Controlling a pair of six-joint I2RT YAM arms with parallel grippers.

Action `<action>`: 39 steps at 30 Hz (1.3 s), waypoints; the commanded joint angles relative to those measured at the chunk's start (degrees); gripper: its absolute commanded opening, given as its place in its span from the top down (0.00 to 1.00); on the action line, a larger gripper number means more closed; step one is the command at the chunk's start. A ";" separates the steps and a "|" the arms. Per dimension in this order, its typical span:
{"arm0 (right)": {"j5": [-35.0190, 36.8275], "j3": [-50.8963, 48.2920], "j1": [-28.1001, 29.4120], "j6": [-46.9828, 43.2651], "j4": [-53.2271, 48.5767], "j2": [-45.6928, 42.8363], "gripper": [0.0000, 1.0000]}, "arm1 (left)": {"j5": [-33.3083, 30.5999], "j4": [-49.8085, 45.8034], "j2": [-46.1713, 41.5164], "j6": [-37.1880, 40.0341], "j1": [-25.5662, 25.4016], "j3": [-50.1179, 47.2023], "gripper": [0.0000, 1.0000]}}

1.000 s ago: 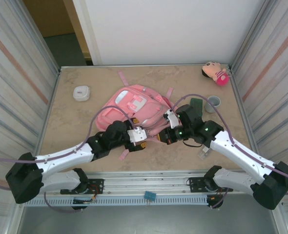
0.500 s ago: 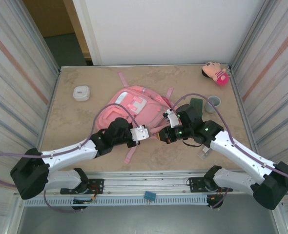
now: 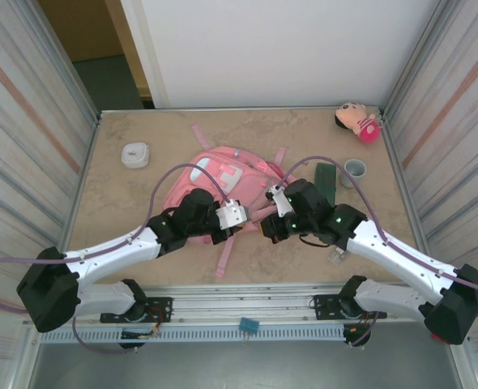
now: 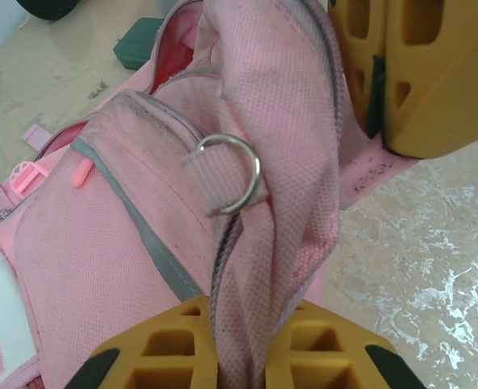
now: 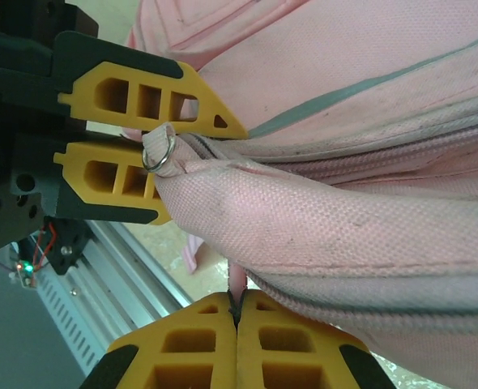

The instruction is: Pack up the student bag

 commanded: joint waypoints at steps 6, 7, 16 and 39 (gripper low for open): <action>5.89 0.27 1.23 -1.73 1.39 0.99 0.89 | 7.59 3.93 -1.08 -5.31 -0.44 3.58 1.00; 6.13 0.26 1.44 -1.73 1.60 1.10 0.88 | 7.67 4.10 -1.07 -5.65 -0.44 3.58 1.00; 10.69 -0.56 2.82 -1.24 4.27 0.27 0.83 | 10.78 4.58 -1.17 -9.29 -0.21 5.05 1.00; 10.20 1.22 -4.44 -4.98 -5.52 -8.21 1.00 | 1.30 -5.81 -3.44 -3.25 5.98 0.52 0.90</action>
